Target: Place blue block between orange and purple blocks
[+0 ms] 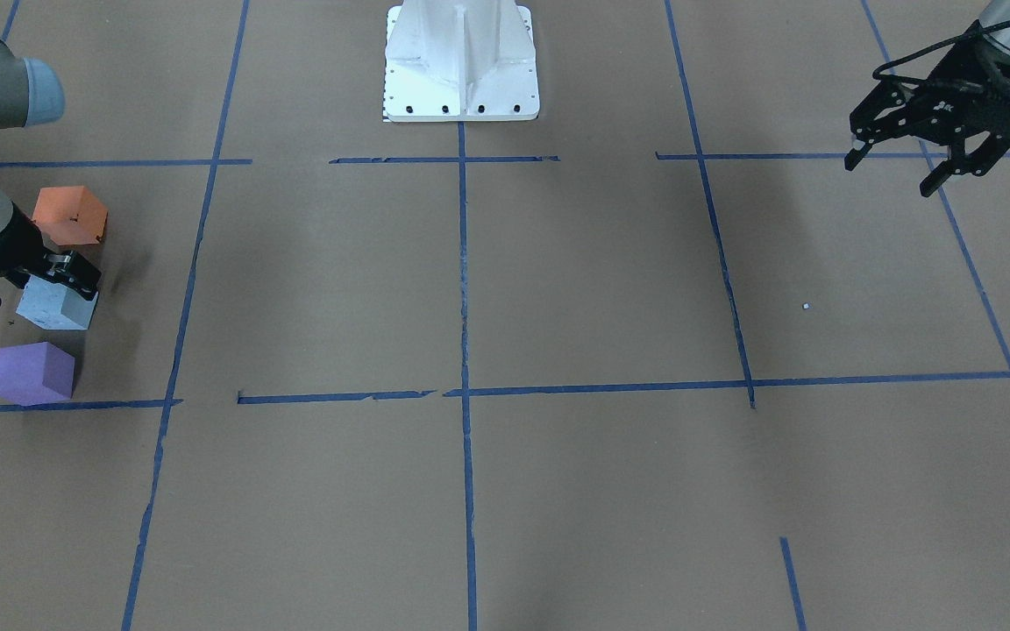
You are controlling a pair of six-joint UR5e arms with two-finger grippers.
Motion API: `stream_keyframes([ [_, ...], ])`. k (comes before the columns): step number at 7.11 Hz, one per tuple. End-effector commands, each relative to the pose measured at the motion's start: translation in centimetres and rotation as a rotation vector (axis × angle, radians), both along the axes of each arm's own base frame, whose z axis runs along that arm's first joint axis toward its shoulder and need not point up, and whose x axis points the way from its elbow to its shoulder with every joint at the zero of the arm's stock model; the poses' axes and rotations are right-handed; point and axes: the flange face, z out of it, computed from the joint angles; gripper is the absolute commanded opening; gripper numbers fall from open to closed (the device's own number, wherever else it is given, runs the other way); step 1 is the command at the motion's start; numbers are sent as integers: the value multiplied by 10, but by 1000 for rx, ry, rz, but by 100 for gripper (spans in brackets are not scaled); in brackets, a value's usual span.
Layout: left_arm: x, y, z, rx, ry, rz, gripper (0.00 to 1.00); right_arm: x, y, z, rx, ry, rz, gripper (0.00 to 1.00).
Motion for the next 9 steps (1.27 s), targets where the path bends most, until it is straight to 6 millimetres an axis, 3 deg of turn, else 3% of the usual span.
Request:
stream_keyframes([
  [1, 0, 0, 4, -3, -8, -1, 100, 43, 24, -28, 49, -35, 32, 100],
  [2, -2, 1, 13, -9, -22, -1, 100, 74, 23, -42, 65, -53, 83, 100],
  [4, -31, 10, 45, -17, -67, -8, 100, 116, 14, -35, 125, -47, 68, 100],
  [5, -56, 9, 73, 51, -118, 44, 100, 141, 14, -27, 144, -49, 51, 100],
  [7, -83, -3, 132, 70, -173, 103, 100, 207, 4, 7, 207, -57, 7, 100],
  [8, -112, -12, 156, 102, -203, 112, 100, 242, 5, 23, 223, -75, 12, 100],
  [9, -136, -14, 165, 83, -203, 80, 100, 259, 6, 38, 214, -92, -9, 100],
])
